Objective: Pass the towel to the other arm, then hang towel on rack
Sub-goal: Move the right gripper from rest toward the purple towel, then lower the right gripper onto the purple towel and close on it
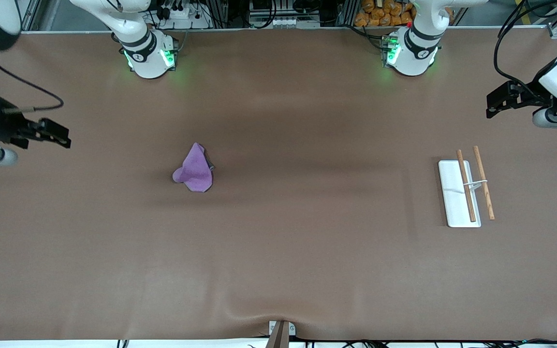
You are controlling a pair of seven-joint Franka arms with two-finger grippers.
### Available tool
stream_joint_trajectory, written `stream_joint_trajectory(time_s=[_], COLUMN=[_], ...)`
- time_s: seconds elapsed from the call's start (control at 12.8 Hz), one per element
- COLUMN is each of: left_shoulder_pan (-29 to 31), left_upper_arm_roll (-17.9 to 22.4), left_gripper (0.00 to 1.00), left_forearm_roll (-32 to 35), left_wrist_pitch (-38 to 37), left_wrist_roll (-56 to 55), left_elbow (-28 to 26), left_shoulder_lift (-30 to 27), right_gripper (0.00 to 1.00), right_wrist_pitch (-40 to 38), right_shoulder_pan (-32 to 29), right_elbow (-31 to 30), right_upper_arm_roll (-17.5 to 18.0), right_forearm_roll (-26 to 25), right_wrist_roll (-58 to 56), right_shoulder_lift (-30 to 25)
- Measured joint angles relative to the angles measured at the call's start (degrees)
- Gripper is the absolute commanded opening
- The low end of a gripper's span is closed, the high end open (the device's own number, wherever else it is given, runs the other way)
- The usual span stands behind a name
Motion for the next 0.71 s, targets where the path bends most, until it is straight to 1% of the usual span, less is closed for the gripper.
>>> stream_joint_trajectory(time_s=[0.24, 0.39, 0.63, 0.71], left_shoulder_pan=[0.0, 0.0, 0.0, 0.0], left_upper_arm_roll=[0.0, 0.0, 0.0, 0.0], left_gripper=[1.00, 1.00, 1.00, 1.00], left_forearm_roll=[0.0, 0.0, 0.0, 0.0], left_wrist_pitch=[0.2, 0.8, 1.6, 1.9], left_wrist_roll=[0.0, 0.0, 0.0, 0.0], left_elbow=[-1.0, -2.1, -3.1, -3.4], left_shoulder_lift=[0.0, 0.0, 0.0, 0.0], right_gripper=[1.00, 1.00, 1.00, 1.00], right_wrist_pitch=[0.5, 0.0, -0.7, -0.6], right_shoulder_pan=[-2.4, -3.7, -6.0, -6.8], right_elbow=[-0.4, -2.0, -7.5, -9.5], right_upper_arm_roll=[-0.1, -0.2, -0.2, -0.3], right_forearm_roll=[0.1, 1.5, 9.2, 11.0], right_wrist_roll=[-1.2, 1.0, 10.3, 12.0], right_shoulder_lift=[5.7, 7.0, 7.0, 7.0])
